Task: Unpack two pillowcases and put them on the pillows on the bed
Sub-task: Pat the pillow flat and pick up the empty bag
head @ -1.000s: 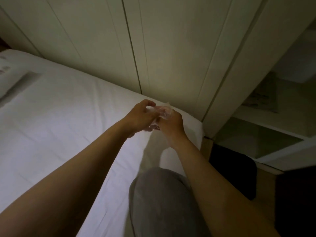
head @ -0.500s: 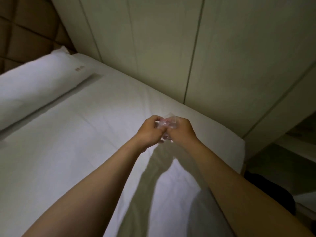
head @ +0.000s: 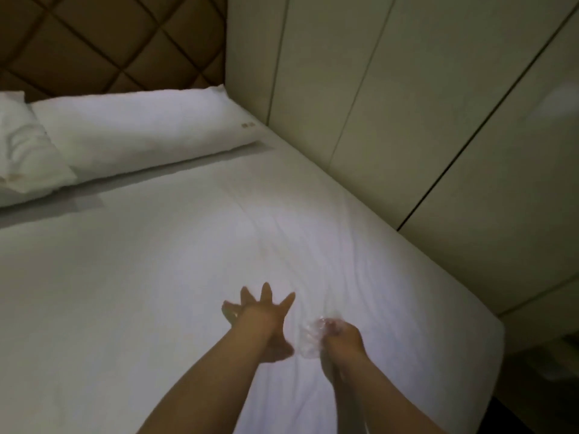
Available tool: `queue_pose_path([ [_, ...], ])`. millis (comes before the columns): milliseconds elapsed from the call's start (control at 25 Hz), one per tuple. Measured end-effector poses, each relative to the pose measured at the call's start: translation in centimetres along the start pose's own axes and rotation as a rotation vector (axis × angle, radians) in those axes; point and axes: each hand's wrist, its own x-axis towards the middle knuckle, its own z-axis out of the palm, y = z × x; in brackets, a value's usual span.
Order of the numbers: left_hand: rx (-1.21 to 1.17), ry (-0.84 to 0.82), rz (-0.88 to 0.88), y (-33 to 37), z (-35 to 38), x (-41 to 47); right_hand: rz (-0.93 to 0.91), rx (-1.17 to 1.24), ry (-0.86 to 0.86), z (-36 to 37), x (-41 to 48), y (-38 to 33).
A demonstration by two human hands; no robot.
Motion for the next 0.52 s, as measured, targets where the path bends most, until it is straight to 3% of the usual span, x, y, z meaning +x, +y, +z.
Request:
queue_pose_path([
  [80,0.084,0.056,0.003,-1.5,4.7,0.3,-0.036,0.033,0.041,1.9,1.7,3.3],
  [200,0.071,0.074,0.008,-1.8,6.1,1.6,-0.101,-0.036,0.142,2.3,2.5,3.8],
  [320,0.107,0.109,-0.009,-1.6,6.2,1.9,-0.123,-0.039,0.099,1.7,1.3,3.1],
  [520,0.047,-0.099,-0.221,1.3,5.5,1.1,-0.028,0.152,-0.080,0.7,1.5,3.0],
])
